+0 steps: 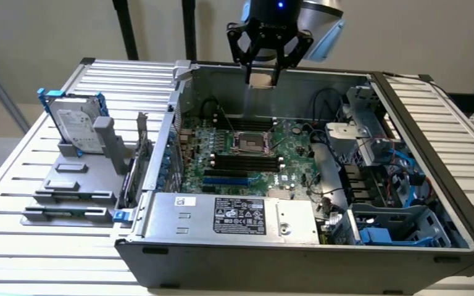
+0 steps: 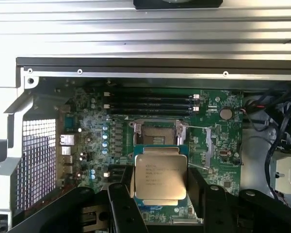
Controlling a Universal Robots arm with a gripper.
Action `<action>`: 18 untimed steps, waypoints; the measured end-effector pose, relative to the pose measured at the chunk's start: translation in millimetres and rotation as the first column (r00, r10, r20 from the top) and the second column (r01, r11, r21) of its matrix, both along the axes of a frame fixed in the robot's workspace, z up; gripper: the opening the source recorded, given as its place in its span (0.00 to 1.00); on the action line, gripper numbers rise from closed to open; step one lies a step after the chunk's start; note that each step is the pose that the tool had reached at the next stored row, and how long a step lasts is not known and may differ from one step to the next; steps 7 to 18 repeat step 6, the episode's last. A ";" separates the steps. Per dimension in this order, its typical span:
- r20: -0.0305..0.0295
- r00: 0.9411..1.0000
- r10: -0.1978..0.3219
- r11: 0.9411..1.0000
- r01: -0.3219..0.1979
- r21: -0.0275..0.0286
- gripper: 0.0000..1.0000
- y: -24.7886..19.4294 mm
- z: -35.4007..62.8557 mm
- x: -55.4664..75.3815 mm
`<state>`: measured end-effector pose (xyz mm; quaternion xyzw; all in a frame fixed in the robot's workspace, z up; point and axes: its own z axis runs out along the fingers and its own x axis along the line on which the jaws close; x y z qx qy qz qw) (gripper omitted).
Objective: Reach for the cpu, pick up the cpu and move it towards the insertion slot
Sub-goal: 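Pick up the cpu and move it towards the insertion slot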
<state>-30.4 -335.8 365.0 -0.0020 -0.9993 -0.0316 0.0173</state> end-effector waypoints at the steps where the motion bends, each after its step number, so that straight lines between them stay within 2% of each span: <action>1: 0.000 1.000 0.000 1.000 0.000 0.000 0.54 0.1 -0.2 0.1; 18: 0.000 1.000 0.000 1.000 0.000 0.000 0.54 0.1 -0.2 0.5</action>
